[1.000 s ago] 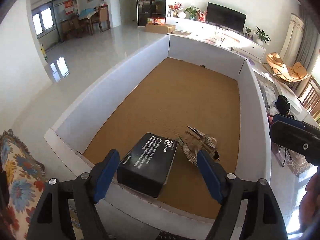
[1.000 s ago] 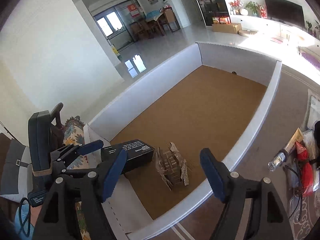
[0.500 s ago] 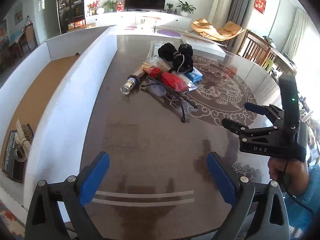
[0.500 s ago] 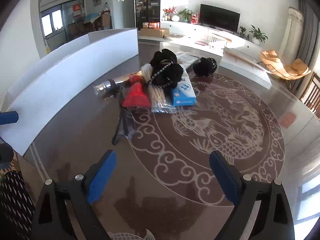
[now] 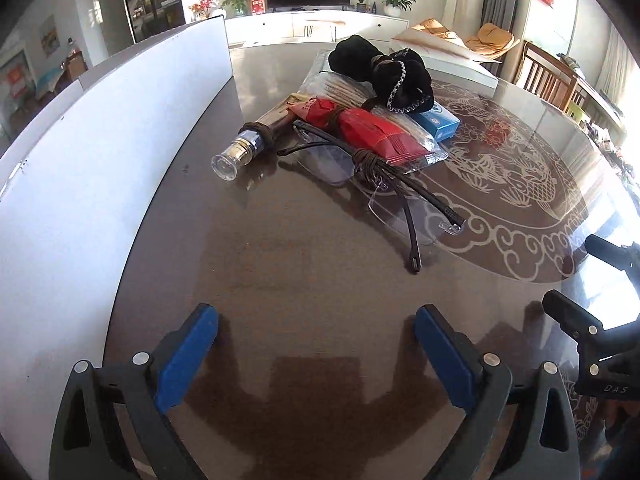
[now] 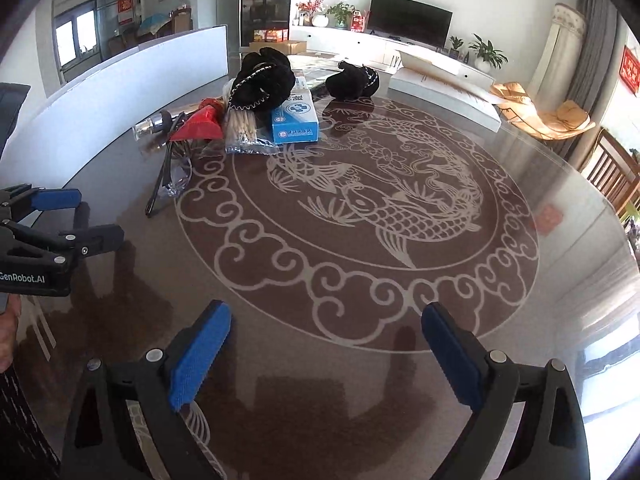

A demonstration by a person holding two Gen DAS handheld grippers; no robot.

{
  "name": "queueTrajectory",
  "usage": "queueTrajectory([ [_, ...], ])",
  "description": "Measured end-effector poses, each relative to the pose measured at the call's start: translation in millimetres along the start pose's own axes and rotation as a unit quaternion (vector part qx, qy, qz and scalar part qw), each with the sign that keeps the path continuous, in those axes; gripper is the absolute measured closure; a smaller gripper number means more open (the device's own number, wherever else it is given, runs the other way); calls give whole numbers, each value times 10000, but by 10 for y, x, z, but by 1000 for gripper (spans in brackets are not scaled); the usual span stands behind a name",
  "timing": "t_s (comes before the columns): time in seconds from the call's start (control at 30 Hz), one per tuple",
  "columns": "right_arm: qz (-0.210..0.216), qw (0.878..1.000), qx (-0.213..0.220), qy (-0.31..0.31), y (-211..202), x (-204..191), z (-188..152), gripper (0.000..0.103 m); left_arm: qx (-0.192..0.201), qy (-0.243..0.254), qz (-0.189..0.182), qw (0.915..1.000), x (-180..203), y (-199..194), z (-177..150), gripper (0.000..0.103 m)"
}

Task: Organize objects
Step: 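Bring both open tools back over the table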

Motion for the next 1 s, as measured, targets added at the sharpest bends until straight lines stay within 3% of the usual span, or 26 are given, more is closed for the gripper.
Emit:
queueTrajectory([
  [0.07,-62,10000,-33,18,20,5,0,0,13,-54,18,10000,-14,13,-12,0],
  [1.0,-257,9994,83,-216,-20,-68,7,0,57,-49,24,10000,-21,-2,-23,0],
])
Point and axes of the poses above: each gripper's, at about its wrist camera, not at the fingertips, and y roughly the way its jaws point, x to its right, z to its top, the point moved 1 cm from there along y, roughly the way its jaws point, and after that the axes turned 15 degrees about x, right-handed, at the moved point
